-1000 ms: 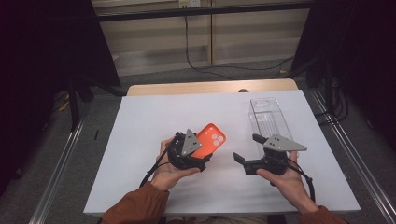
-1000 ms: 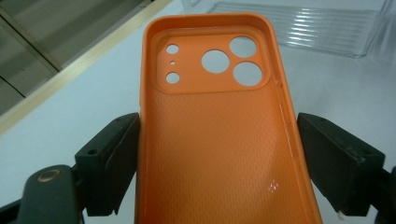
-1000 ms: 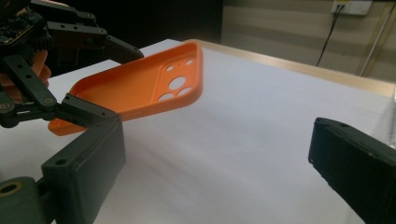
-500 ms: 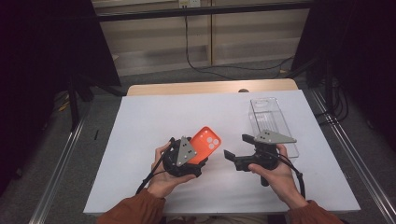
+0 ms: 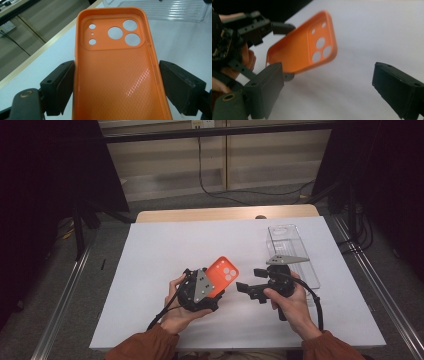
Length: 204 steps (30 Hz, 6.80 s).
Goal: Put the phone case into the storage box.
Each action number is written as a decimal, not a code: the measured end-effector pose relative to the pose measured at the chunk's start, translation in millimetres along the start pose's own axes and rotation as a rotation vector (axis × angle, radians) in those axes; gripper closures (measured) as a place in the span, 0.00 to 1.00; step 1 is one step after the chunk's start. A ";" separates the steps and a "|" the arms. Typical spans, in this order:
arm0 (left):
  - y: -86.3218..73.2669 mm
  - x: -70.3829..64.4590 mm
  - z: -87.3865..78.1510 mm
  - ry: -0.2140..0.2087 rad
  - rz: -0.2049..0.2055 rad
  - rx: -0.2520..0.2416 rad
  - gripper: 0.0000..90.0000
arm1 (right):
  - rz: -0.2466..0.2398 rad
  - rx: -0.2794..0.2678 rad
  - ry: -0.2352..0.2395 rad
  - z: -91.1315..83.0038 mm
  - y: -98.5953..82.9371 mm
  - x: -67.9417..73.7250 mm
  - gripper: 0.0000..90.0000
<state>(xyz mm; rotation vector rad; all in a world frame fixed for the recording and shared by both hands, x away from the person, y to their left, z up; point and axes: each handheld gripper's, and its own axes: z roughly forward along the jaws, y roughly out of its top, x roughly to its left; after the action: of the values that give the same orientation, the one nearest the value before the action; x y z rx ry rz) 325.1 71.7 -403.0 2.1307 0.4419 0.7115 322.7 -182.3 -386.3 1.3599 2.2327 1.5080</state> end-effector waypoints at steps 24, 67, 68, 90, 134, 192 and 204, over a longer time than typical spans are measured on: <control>1.9 -9.6 6.1 0.039 0.038 -0.010 0.18 | 0.009 0.128 -0.103 12.1 17.6 3.5 0.43; -1.8 -13.4 11.4 0.095 0.068 -0.006 0.18 | 0.319 0.164 0.013 28.1 28.3 -9.1 0.85; -1.9 -12.9 11.1 0.097 0.066 0.001 0.18 | 0.326 0.163 0.016 27.5 28.6 -8.4 0.86; -3.9 3.7 10.6 0.021 -0.121 -0.031 0.08 | 0.328 0.100 0.008 23.6 44.2 -2.6 0.90; -28.7 36.5 -25.1 -0.008 -0.352 -0.186 0.03 | 0.153 -0.101 -0.132 -24.0 43.9 -28.5 0.90; -101.5 67.5 -83.0 0.167 -0.491 -0.241 0.02 | -0.054 -0.220 -0.359 -110.5 97.8 -72.0 0.90; -109.8 64.1 -93.6 0.207 -0.457 -0.242 0.02 | -0.101 -0.209 -0.406 -113.2 104.6 -84.7 0.90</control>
<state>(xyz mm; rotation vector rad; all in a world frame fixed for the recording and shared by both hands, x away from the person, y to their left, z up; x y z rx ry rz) 309.5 227.6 -422.7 1.6531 0.8746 0.6791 374.5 -310.7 -277.8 1.3254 1.8143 1.2553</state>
